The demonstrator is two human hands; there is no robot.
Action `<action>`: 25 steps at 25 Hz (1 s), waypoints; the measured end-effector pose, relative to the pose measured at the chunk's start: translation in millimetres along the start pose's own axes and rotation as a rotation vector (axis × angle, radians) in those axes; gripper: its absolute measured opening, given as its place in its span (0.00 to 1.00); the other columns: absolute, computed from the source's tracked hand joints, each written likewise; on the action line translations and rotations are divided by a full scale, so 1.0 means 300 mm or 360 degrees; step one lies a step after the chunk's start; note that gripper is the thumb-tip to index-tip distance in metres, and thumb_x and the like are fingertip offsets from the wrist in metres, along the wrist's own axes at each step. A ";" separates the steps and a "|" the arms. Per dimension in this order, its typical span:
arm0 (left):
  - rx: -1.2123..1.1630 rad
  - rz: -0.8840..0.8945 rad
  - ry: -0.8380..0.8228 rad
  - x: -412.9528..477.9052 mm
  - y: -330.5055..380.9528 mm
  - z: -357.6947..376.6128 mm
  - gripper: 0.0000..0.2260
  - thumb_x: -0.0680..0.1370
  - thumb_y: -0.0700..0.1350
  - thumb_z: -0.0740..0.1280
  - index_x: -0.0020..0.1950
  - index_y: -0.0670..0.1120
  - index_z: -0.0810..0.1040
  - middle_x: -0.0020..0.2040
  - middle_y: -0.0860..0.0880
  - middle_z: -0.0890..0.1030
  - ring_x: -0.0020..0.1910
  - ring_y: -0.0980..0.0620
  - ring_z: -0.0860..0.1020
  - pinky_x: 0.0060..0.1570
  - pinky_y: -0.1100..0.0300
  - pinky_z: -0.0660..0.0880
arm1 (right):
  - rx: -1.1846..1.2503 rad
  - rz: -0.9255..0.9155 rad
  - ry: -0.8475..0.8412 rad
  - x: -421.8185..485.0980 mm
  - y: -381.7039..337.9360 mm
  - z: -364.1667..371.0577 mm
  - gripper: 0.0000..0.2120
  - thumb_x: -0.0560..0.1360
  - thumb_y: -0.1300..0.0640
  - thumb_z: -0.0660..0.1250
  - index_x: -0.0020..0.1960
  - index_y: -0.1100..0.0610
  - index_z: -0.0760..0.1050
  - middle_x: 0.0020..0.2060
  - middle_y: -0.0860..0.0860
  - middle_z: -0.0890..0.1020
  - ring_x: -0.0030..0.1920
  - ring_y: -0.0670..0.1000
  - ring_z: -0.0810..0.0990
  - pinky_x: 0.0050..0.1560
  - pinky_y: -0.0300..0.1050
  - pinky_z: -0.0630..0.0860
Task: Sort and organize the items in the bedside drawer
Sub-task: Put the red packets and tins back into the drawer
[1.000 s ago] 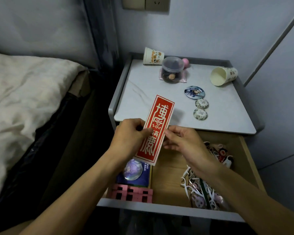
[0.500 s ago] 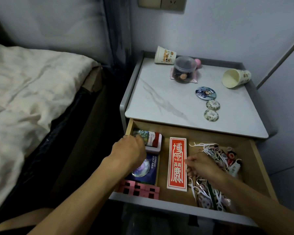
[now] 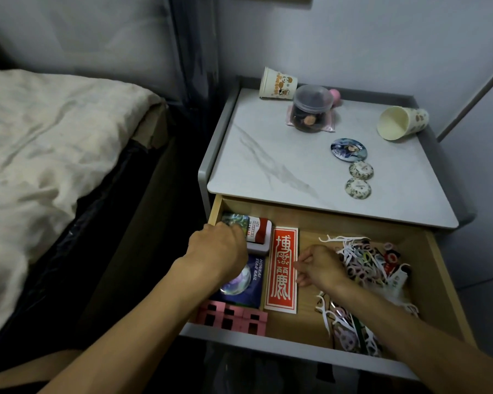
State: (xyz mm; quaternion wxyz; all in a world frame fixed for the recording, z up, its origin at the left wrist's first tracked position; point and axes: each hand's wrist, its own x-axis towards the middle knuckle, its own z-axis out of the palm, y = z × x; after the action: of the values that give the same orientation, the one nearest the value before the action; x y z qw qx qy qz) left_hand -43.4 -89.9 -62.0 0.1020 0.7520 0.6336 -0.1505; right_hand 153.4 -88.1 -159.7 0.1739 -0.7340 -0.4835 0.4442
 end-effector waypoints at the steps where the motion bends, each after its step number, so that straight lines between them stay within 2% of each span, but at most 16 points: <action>1: 0.0015 -0.0005 0.0027 -0.001 0.004 -0.001 0.14 0.82 0.46 0.56 0.67 0.44 0.68 0.62 0.42 0.76 0.59 0.41 0.76 0.51 0.51 0.71 | -0.0050 -0.0047 0.0011 -0.006 -0.003 -0.002 0.05 0.77 0.62 0.69 0.45 0.58 0.74 0.35 0.57 0.83 0.31 0.52 0.82 0.37 0.45 0.82; 4: 0.0007 -0.0004 0.0145 -0.008 0.034 -0.011 0.14 0.82 0.46 0.56 0.66 0.45 0.68 0.61 0.43 0.77 0.58 0.43 0.77 0.47 0.53 0.68 | -0.0080 -0.0082 0.0044 -0.023 0.009 -0.050 0.06 0.76 0.61 0.71 0.44 0.56 0.74 0.37 0.56 0.83 0.33 0.52 0.82 0.34 0.42 0.80; 7: -0.0077 0.0134 0.0244 -0.005 0.095 -0.023 0.14 0.82 0.46 0.55 0.67 0.46 0.68 0.62 0.43 0.77 0.59 0.41 0.77 0.48 0.52 0.69 | -0.0073 -0.0111 0.0080 -0.039 0.060 -0.196 0.07 0.74 0.65 0.71 0.41 0.56 0.76 0.32 0.52 0.80 0.29 0.49 0.78 0.32 0.44 0.75; 9: -0.0160 0.0236 0.0281 0.014 0.140 -0.026 0.13 0.81 0.48 0.57 0.65 0.47 0.71 0.60 0.43 0.79 0.57 0.40 0.78 0.46 0.52 0.68 | -0.0465 -0.0223 0.0148 -0.062 0.100 -0.328 0.08 0.73 0.64 0.70 0.39 0.54 0.79 0.31 0.47 0.81 0.32 0.46 0.79 0.36 0.42 0.75; 12: -0.0308 0.0332 0.0254 0.040 0.216 -0.004 0.12 0.80 0.48 0.59 0.61 0.47 0.74 0.56 0.42 0.80 0.53 0.41 0.79 0.44 0.53 0.70 | -0.1153 -0.0342 0.0115 -0.111 0.161 -0.463 0.10 0.72 0.62 0.71 0.42 0.46 0.80 0.43 0.46 0.83 0.45 0.46 0.80 0.45 0.39 0.74; 14: -0.0391 0.0389 0.0176 0.050 0.266 0.019 0.12 0.79 0.47 0.61 0.61 0.46 0.75 0.56 0.41 0.80 0.53 0.39 0.79 0.46 0.53 0.73 | -0.1401 -0.0458 0.0026 -0.128 0.225 -0.485 0.13 0.72 0.63 0.71 0.51 0.46 0.80 0.54 0.47 0.79 0.53 0.47 0.78 0.50 0.40 0.74; 16: -0.0432 0.0463 0.0089 0.056 0.300 0.052 0.13 0.78 0.47 0.62 0.62 0.47 0.76 0.57 0.41 0.80 0.55 0.39 0.79 0.51 0.51 0.76 | -0.1617 -0.0598 -0.0001 -0.136 0.279 -0.474 0.16 0.74 0.63 0.68 0.59 0.47 0.76 0.61 0.48 0.74 0.56 0.50 0.78 0.50 0.43 0.76; 18: -0.0500 0.0546 -0.0020 0.059 0.336 0.085 0.13 0.78 0.48 0.63 0.62 0.49 0.76 0.56 0.42 0.81 0.55 0.40 0.79 0.52 0.51 0.77 | -0.1699 -0.0725 0.0111 -0.141 0.319 -0.474 0.21 0.75 0.65 0.66 0.65 0.50 0.71 0.62 0.49 0.73 0.53 0.52 0.80 0.44 0.44 0.76; 21: -0.0606 0.0577 -0.0142 0.062 0.376 0.116 0.12 0.79 0.48 0.63 0.62 0.50 0.76 0.58 0.43 0.81 0.55 0.42 0.79 0.52 0.53 0.76 | -0.1774 -0.0743 0.0212 -0.145 0.319 -0.474 0.24 0.72 0.67 0.67 0.65 0.53 0.69 0.55 0.51 0.79 0.47 0.52 0.82 0.38 0.46 0.78; 23: -0.0680 0.0571 -0.0200 0.069 0.392 0.125 0.12 0.79 0.47 0.62 0.62 0.50 0.77 0.58 0.43 0.81 0.54 0.43 0.79 0.52 0.54 0.76 | -0.1818 -0.0769 0.0196 -0.141 0.305 -0.467 0.25 0.69 0.69 0.67 0.64 0.54 0.69 0.54 0.52 0.80 0.49 0.53 0.82 0.40 0.46 0.76; 25: -0.0720 0.0583 -0.0233 0.071 0.405 0.131 0.11 0.79 0.44 0.63 0.60 0.50 0.78 0.56 0.44 0.82 0.50 0.44 0.81 0.50 0.54 0.77 | -0.1694 -0.0826 0.0225 -0.147 0.274 -0.469 0.23 0.70 0.69 0.67 0.63 0.53 0.72 0.57 0.50 0.78 0.53 0.51 0.80 0.46 0.44 0.76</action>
State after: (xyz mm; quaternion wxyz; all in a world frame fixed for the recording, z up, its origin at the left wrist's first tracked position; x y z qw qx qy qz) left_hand 75.4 -105.1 -110.8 0.3378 0.7990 0.4960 -0.0384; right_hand 308.4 -140.5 -118.0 -0.0832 -0.6058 -0.7905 0.0339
